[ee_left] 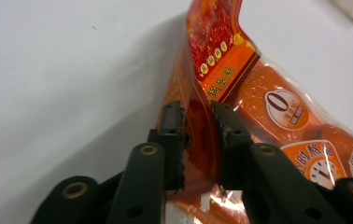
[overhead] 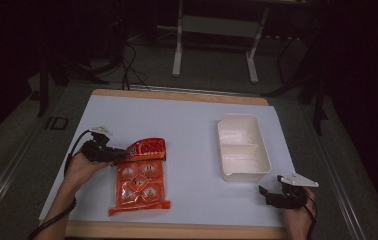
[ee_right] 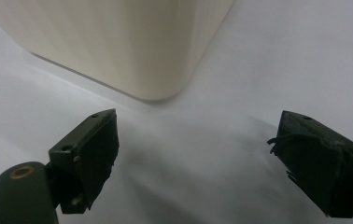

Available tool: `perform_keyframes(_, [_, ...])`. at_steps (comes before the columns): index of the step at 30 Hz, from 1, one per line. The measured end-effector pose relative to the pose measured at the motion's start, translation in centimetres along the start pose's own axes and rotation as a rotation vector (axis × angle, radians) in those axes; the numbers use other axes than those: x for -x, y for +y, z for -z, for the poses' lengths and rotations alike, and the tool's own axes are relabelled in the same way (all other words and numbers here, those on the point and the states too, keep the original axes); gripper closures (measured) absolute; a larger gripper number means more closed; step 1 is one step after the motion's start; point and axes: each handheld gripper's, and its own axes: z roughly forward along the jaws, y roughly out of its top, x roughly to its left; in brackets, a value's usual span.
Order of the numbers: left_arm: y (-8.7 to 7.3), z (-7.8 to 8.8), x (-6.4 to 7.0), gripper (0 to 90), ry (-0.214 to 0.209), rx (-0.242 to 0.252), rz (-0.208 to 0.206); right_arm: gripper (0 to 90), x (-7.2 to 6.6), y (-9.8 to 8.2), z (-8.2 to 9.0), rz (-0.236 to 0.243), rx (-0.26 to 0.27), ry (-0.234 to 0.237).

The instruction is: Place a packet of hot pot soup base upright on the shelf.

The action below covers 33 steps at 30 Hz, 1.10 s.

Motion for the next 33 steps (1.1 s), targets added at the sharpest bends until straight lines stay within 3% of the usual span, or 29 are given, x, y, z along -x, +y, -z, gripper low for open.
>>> perform_keyframes(4, [1.0,-1.0,0.3,71.0,0.022,-0.033,-0.024,13.5,0.0,0.0,0.0,0.003,-0.007,0.002])
perform_keyframes(5, [1.3,-1.2,0.4,71.1,-0.001,-0.034,-0.023,13.5,0.0,0.0,0.0,0.003,-0.007,0.003])
perform_keyframes(10, [2.7,-3.1,1.4,66.3,0.011,-0.095,-0.061,13.5,-0.1,0.0,-0.1,0.008,-0.011,0.004])
perform_keyframes(14, [3.8,-4.2,2.2,63.9,0.009,-0.116,-0.094,13.5,-0.1,0.0,-0.1,0.012,-0.011,0.007])
perform_keyframes(17, [4.5,-5.2,2.6,63.1,0.041,-0.152,-0.123,13.5,-0.1,0.0,-0.1,0.014,-0.014,0.011])
perform_keyframes(19, [4.7,-5.5,2.6,63.3,0.060,-0.162,-0.110,13.5,-0.1,0.0,-0.1,0.017,-0.015,0.013])
perform_keyframes(25, [5.6,-6.1,2.7,66.2,0.064,-0.179,-0.119,13.5,-0.2,0.1,-0.3,0.025,-0.026,0.013])
perform_keyframes(29, [5.8,-7.0,3.2,72.6,0.069,-0.212,-0.162,13.5,-0.3,0.1,-0.3,0.034,-0.029,0.013])
perform_keyframes(33, [5.7,-7.0,2.9,80.0,0.079,-0.210,-0.178,13.5,-0.3,0.1,-0.3,0.038,-0.031,0.018])
